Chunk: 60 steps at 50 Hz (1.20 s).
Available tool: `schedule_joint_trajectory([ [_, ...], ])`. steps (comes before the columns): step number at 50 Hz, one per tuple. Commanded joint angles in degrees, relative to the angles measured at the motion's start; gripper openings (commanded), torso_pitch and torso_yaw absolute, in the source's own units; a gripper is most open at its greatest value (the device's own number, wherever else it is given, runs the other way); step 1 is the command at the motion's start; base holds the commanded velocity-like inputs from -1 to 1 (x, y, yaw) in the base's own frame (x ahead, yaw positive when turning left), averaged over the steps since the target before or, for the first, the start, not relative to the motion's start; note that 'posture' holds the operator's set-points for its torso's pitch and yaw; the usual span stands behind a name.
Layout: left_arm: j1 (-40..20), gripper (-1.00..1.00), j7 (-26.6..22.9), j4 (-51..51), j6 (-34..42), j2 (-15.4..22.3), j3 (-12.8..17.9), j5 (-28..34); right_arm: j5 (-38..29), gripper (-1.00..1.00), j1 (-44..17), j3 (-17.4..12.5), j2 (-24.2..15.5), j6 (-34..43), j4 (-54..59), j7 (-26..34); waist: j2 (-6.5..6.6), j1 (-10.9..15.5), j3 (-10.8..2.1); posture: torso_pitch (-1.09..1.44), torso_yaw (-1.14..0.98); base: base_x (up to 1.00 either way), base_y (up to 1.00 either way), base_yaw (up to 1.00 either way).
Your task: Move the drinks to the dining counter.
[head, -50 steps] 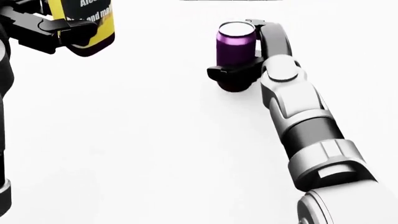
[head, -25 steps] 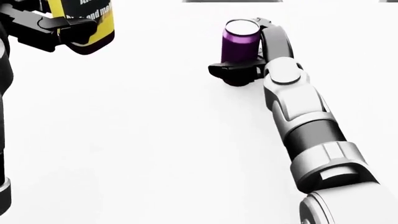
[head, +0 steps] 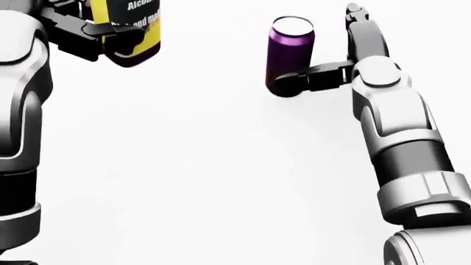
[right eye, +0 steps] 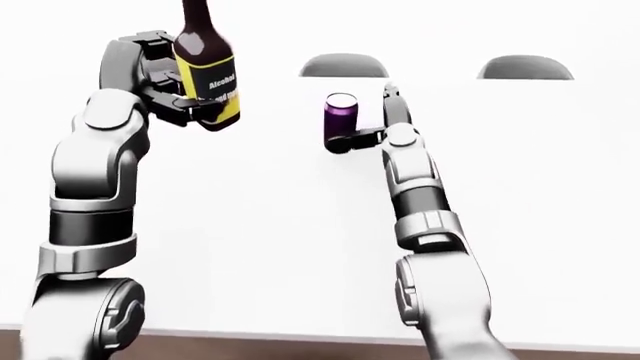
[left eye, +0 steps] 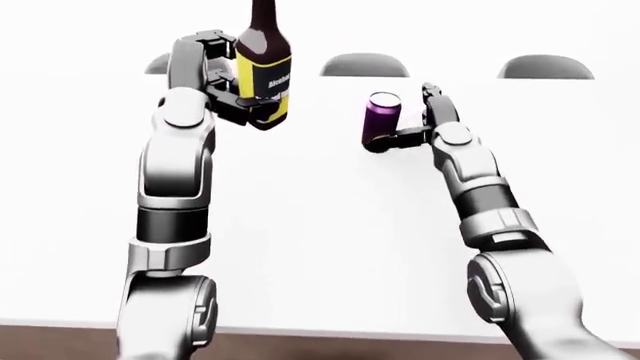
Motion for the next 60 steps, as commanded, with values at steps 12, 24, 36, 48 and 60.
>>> schedule_joint_trajectory([
  [12, -8.52, -1.0, 4.54, 22.64, -20.34, -1.69, 0.52, -0.43, 0.22, 1.0, -2.25, -0.51, -1.97, 2.49, -7.36, 1.24, -0.37, -0.12, -2.65, 0.0, 0.0, 0.0, 0.0, 0.0],
  [24, -11.98, -1.0, 10.48, 41.25, -33.9, -4.9, -0.65, -1.5, 0.22, 1.0, -1.98, -0.72, -2.25, 0.91, -6.32, 2.0, -0.77, -0.07, -2.94, 0.0, 0.0, 0.0, 0.0, 0.0],
  [36, -12.37, -1.0, 11.13, 52.62, -41.86, -7.24, -0.11, -4.53, 0.86, 1.0, 0.68, -0.87, -2.63, 2.86, -11.28, 3.91, -0.94, -0.07, -2.95, 0.0, 0.0, 0.0, 0.0, 0.0],
  [48, -11.88, -1.0, 11.15, 53.83, -41.67, -8.15, -0.98, -3.69, 0.97, 1.0, 1.23, -1.09, -2.94, 3.6, -12.75, 4.16, -0.97, -0.15, -2.96, 0.0, 0.0, 0.0, 0.0, 0.0],
  [60, -11.36, -0.95, 10.36, 53.62, -40.94, -8.29, -1.07, -2.95, 1.08, 1.0, 0.78, -1.19, -2.99, 1.91, -10.52, 4.01, -0.92, -0.18, -3.08, 0.0, 0.0, 0.0, 0.0, 0.0],
])
